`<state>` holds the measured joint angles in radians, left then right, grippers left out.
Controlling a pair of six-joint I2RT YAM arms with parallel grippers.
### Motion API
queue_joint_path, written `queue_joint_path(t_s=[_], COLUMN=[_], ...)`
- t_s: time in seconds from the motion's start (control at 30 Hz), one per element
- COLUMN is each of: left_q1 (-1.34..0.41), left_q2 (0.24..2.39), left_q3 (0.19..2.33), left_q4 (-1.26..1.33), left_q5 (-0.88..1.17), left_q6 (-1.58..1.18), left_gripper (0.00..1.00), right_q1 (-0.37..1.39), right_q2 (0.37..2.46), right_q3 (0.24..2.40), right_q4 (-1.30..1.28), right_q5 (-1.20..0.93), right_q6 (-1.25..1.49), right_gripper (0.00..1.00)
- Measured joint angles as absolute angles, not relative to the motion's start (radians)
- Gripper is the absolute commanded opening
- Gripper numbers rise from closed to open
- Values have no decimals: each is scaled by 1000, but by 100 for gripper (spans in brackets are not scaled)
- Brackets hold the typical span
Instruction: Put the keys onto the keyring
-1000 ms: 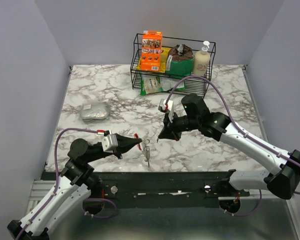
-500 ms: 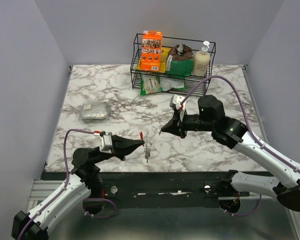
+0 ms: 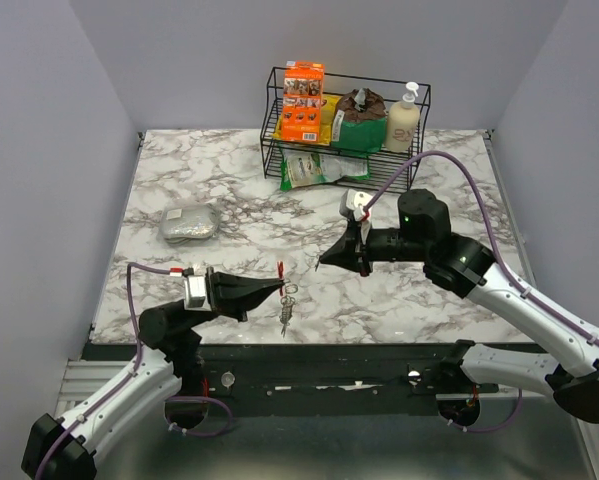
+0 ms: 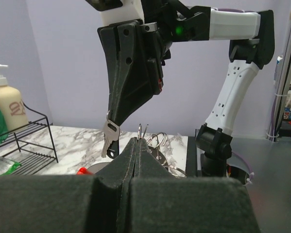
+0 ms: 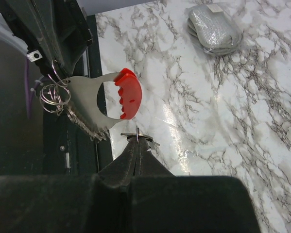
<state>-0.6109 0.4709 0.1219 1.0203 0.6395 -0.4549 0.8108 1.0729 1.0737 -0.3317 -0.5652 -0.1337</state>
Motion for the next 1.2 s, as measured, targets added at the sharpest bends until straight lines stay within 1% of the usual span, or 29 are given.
queue_joint_path(t_s=[0.27, 0.6, 1.0, 1.2], left_q1=[-611, -611, -611, -611], left_q2=[514, 527, 482, 473], left_q3=[122, 123, 142, 155], left_q4=[1069, 1046, 938, 875], left_q5=[639, 646, 647, 647], left_q6=[-462, -453, -417, -390], left_gripper=[0, 0, 0, 0], right_q1=[811, 811, 811, 814], right_q2=[1063, 1090, 1175, 1178], right_q3=[1074, 1111, 1147, 1151], right_q4=[-323, -323, -324, -324], right_q5=[-605, -670, -746, -772], right_q6=[-143, -149, -146, -139], right_gripper=[1, 1, 1, 1])
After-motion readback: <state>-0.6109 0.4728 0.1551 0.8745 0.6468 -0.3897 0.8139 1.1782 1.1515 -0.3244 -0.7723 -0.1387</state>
